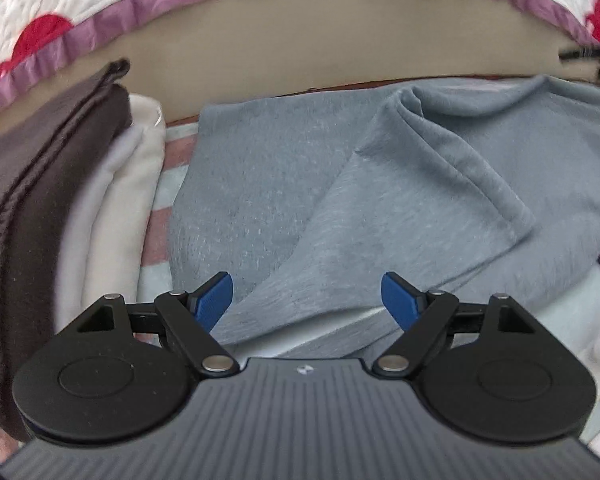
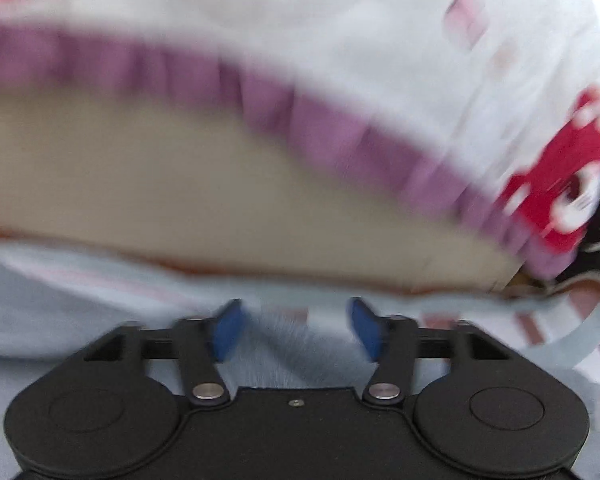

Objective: Fold clothes

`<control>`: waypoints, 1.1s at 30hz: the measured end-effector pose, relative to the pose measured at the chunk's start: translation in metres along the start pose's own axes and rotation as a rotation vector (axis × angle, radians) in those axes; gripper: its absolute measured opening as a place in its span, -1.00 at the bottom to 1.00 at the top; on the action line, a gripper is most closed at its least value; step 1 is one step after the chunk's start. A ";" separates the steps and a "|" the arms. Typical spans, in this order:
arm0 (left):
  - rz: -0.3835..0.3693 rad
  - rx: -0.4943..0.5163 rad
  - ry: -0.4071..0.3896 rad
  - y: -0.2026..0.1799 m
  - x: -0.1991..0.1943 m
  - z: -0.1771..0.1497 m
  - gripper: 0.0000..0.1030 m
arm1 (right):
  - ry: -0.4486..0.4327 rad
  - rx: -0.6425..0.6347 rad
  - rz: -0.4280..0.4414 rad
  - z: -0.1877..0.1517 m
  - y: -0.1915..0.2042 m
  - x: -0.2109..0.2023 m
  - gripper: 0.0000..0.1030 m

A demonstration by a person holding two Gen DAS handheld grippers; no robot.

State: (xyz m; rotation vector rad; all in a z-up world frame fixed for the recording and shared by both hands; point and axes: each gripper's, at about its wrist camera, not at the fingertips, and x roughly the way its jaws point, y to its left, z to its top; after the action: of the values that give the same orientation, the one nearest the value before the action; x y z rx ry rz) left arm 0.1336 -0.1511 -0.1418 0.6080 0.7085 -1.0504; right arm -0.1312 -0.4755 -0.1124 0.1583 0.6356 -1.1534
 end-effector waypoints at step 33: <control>-0.169 -0.263 -0.102 0.070 -0.013 -0.016 0.44 | 0.329 -0.034 0.894 0.031 0.195 0.001 -0.87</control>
State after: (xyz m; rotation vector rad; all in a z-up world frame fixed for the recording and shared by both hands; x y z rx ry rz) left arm 0.1899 -0.1058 -0.1339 0.2695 0.8032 -1.1132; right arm 0.0543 -0.4090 -0.1267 0.5496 0.7570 -0.2505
